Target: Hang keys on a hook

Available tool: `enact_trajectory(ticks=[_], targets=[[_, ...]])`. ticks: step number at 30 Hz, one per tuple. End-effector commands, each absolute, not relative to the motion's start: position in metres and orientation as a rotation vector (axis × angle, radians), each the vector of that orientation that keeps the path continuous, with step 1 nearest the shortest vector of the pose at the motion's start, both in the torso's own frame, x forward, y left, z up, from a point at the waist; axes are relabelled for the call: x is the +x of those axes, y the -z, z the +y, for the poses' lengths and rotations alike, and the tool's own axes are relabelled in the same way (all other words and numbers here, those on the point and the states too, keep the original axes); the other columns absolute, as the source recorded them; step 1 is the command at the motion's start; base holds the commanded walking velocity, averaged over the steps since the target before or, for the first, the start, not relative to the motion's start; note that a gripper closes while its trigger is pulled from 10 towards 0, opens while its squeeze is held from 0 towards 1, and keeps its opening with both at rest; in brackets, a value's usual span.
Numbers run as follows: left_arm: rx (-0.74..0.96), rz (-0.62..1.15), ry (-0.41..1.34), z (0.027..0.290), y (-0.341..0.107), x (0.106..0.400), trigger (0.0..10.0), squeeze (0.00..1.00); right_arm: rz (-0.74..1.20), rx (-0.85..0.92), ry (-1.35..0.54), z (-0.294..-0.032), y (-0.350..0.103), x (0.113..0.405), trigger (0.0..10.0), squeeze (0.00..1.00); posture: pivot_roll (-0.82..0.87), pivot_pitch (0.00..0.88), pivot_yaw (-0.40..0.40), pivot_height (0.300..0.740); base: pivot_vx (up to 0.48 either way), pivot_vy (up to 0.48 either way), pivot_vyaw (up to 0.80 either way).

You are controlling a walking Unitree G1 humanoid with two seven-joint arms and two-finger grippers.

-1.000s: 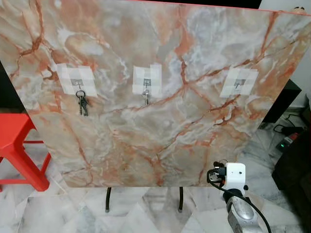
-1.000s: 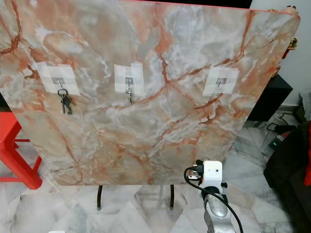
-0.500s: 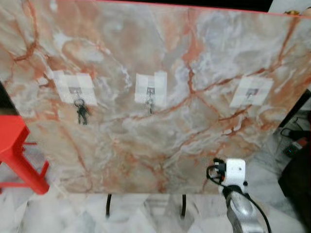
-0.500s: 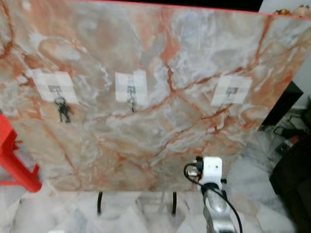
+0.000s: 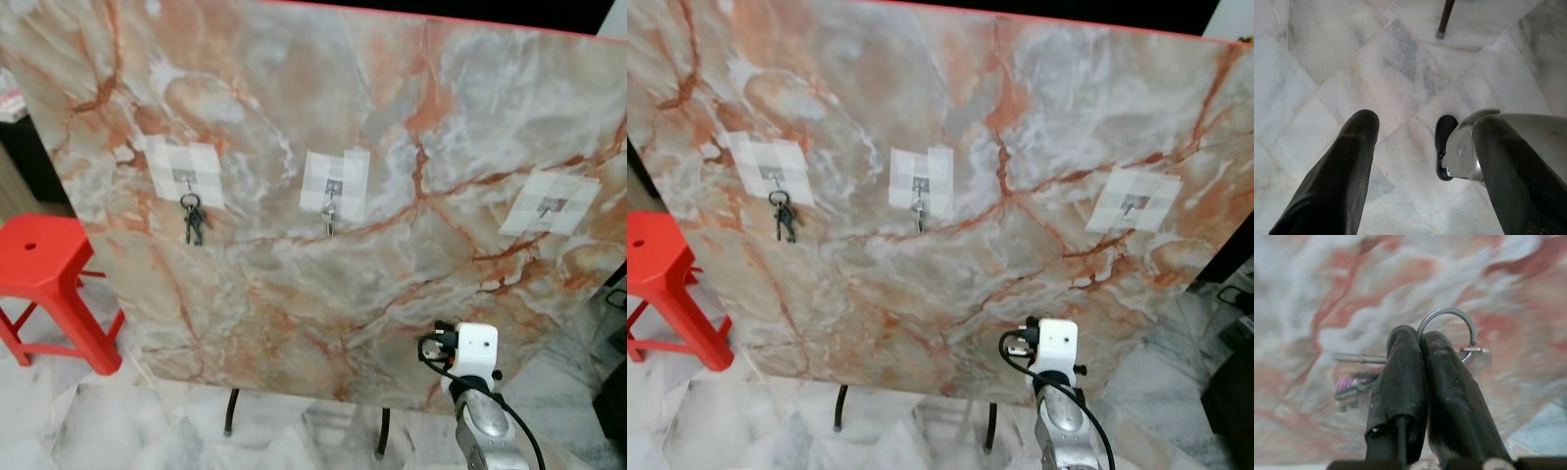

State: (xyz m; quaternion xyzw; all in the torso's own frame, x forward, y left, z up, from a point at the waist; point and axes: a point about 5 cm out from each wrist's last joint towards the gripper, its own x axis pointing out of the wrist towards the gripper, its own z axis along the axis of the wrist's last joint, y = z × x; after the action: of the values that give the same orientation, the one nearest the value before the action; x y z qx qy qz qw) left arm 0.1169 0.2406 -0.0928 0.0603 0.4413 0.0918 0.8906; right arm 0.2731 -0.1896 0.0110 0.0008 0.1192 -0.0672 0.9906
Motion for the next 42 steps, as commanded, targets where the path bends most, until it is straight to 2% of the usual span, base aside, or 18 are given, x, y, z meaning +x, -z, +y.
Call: enact_trajectory(ticks=[1,14,25,42], targets=[[0.123,0.925,-0.181,0.238,0.094,0.116,10.0,0.0,0.209,0.02,0.237,-0.204,-0.02,0.276,10.0,0.0,-0.01,0.0,-0.09,0.74,0.0,0.0,0.0],[0.129,0.925,-0.181,0.239,0.094,0.116,10.0,0.0,-0.058,0.024,0.318,-0.214,-0.091,0.316,10.0,0.0,-0.01,0.0,-0.084,0.74,0.0,0.0,0.0],[0.123,0.925,-0.183,0.238,0.094,0.116,10.0,0.0,-0.088,-0.007,0.35,-0.224,-0.116,0.337,10.0,0.0,0.0,0.0,-0.083,0.74,0.0,0.0,0.0],[0.12,0.922,-0.183,0.237,0.094,0.117,10.0,0.0,-0.153,-0.05,0.324,-0.226,-0.137,0.347,10.0,0.0,-0.01,0.0,-0.083,0.74,0.0,0.0,0.0]])
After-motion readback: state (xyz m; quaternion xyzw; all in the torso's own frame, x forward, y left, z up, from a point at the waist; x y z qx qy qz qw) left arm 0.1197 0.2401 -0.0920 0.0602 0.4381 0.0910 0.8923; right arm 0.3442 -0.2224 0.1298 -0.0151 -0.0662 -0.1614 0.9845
